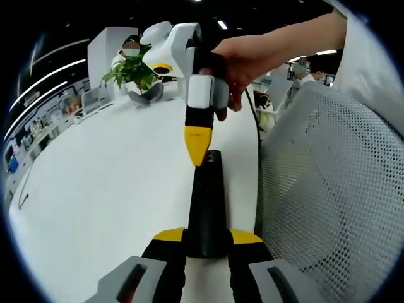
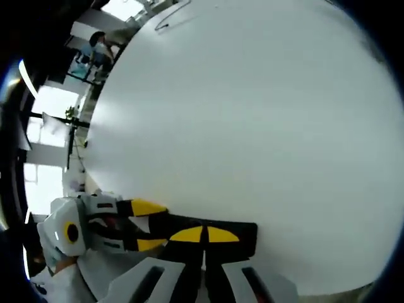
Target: Press the specified remote control buttons in sequence, fully releasing each button before pressing the next.
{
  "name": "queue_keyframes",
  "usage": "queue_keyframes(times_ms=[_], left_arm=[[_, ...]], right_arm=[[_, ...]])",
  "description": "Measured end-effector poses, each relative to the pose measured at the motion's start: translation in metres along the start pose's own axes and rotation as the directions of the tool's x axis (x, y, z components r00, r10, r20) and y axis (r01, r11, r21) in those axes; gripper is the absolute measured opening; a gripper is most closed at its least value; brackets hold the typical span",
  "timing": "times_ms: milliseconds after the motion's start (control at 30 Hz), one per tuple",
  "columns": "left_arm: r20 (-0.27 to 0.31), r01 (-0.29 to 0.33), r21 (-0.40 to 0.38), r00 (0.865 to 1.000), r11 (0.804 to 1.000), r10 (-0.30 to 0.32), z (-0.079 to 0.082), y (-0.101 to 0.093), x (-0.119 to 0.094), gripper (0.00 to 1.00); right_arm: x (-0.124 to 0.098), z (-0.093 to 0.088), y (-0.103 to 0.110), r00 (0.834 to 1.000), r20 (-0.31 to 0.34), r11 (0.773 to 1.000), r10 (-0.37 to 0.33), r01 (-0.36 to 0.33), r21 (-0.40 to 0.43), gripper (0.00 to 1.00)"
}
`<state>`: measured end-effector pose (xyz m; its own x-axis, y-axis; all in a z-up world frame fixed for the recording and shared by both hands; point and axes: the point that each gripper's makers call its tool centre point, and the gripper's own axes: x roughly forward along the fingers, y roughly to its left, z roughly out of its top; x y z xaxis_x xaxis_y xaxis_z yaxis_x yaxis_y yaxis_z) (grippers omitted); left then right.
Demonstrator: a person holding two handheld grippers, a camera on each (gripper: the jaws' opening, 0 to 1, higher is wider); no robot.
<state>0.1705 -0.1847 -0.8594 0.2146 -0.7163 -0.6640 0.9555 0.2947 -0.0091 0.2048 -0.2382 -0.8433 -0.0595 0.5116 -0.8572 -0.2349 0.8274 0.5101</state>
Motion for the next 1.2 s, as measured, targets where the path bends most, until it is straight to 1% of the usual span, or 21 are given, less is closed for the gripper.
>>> queue_keyframes(times_ms=[100, 133, 200, 367, 567, 667, 700, 767, 1067, 1167, 1200], left_arm=[[0.001, -0.004, -0.004, 1.0, 1.0, 0.004, 0.0, 0.0, 0.0, 0.25], [0.001, -0.004, -0.005, 1.0, 1.0, 0.004, 0.0, 0.0, 0.0, 0.25], [-0.001, -0.003, -0.004, 1.0, 1.0, 0.003, 0.0, 0.0, 0.0, 0.25], [-0.003, 0.001, 0.0, 1.0, 1.0, -0.001, 0.0, -0.001, 0.0, 0.26], [-0.003, 0.001, 0.002, 1.0, 1.0, -0.001, 0.0, -0.001, 0.0, 0.25], [-0.002, 0.002, 0.004, 1.0, 1.0, -0.002, 0.0, -0.001, 0.0, 0.25], [-0.002, 0.002, 0.005, 1.0, 1.0, -0.002, 0.0, -0.001, 0.0, 0.25], [-0.002, 0.003, 0.005, 1.0, 1.0, -0.003, 0.0, -0.001, 0.0, 0.25], [-0.002, 0.006, 0.009, 1.0, 1.0, -0.006, 0.0, -0.001, -0.001, 0.25], [-0.002, 0.006, 0.008, 1.0, 1.0, -0.006, -0.001, -0.001, 0.0, 0.25], [-0.002, 0.006, 0.008, 1.0, 1.0, -0.006, 0.0, -0.001, -0.001, 0.25]], right_arm=[[0.002, -0.003, 0.003, 1.0, -0.023, 1.0, 0.005, -0.005, 0.001, 0.0], [0.004, -0.005, 0.001, 0.999, -0.04, 1.0, -0.012, 0.011, -0.014, 0.0], [0.006, -0.008, 0.003, 0.998, -0.058, 1.0, -0.003, 0.002, -0.023, 0.0], [0.008, -0.013, 0.007, 0.997, -0.078, 0.999, -0.012, 0.008, -0.051, 0.0], [0.011, -0.019, 0.006, 0.994, -0.105, 0.998, -0.019, 0.014, -0.057, 0.0], [0.012, -0.021, -0.003, 0.991, -0.103, 0.991, -0.088, 0.077, -0.106, 0.0], [0.012, -0.02, 0.001, 0.993, -0.097, 0.993, -0.07, 0.06, -0.097, 0.0], [0.013, -0.021, 0.001, 0.992, -0.096, 0.992, -0.076, 0.066, -0.107, 0.0], [0.012, -0.019, 0.002, 0.992, -0.101, 0.994, -0.074, 0.065, -0.088, 0.0], [0.009, -0.013, 0.009, 0.997, -0.073, 0.998, -0.035, 0.03, -0.061, 0.0], [0.009, -0.013, 0.009, 0.997, -0.074, 0.998, -0.038, 0.034, -0.059, 0.0]])
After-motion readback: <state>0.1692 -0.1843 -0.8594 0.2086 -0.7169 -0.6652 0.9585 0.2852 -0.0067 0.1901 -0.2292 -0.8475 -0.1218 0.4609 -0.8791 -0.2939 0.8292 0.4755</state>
